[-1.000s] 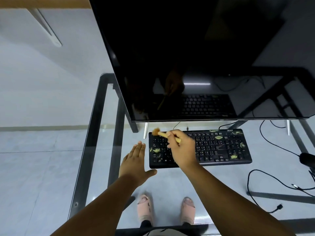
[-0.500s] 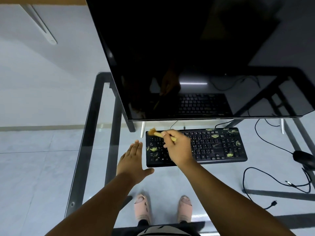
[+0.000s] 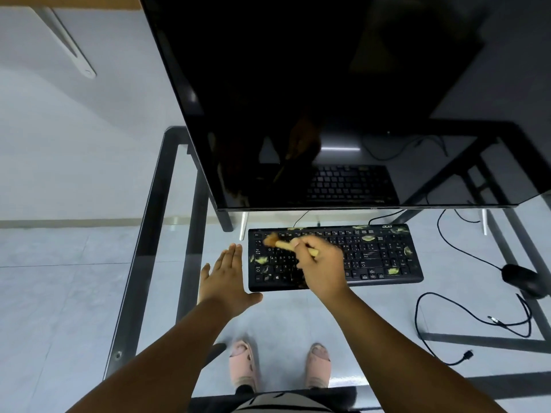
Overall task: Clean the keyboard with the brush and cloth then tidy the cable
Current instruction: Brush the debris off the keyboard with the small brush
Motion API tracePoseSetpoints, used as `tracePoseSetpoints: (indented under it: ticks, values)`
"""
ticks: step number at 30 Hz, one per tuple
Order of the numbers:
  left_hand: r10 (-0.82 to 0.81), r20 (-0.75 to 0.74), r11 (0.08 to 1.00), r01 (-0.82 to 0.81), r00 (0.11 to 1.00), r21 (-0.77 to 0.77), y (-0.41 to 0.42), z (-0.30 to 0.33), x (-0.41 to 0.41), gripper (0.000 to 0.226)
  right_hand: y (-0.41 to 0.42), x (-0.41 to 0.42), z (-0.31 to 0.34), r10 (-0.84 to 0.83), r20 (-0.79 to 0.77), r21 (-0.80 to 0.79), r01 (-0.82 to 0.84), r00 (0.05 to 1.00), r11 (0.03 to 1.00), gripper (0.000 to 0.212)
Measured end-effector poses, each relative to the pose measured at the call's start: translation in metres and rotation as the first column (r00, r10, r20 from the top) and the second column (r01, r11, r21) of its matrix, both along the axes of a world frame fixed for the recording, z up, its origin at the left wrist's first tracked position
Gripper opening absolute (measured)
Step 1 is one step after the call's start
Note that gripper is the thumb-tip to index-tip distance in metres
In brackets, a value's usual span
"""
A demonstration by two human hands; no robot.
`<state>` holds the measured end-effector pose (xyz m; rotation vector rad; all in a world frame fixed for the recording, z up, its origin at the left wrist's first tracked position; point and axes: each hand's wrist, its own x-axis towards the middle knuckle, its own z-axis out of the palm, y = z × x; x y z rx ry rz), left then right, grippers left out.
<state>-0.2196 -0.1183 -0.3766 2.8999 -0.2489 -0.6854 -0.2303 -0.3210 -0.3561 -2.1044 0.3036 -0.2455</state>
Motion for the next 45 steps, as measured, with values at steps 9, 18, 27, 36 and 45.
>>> tracePoseSetpoints:
  ticks: [9,18,27,36,45]
  values:
    - [0.061,0.061,0.993,-0.054,0.996,-0.108,-0.015,0.011,0.002,0.126,-0.037,-0.011,0.0,-0.105,-0.026,-0.085,0.102,0.994,0.991,0.018]
    - [-0.154,0.004,0.988,0.154,0.988,0.021,-0.056,0.019,0.02,0.14,-0.063,-0.005,0.007,-0.243,-0.015,-0.106,0.24,0.97,0.965,0.008]
    - [-0.18,-0.049,0.976,0.184,0.982,0.119,-0.069,0.024,0.029,0.145,-0.072,-0.006,0.014,-0.277,-0.062,-0.105,0.27,0.959,0.957,0.014]
    - [-0.155,-0.038,0.976,0.159,0.987,0.152,-0.074,0.025,0.03,0.144,-0.088,-0.018,0.015,-0.298,-0.046,-0.063,0.295,0.954,0.954,0.011]
    - [-0.137,0.026,0.987,0.134,0.99,0.091,-0.093,0.021,0.022,0.14,-0.1,-0.027,0.015,-0.239,-0.008,-0.077,0.238,0.971,0.968,0.011]
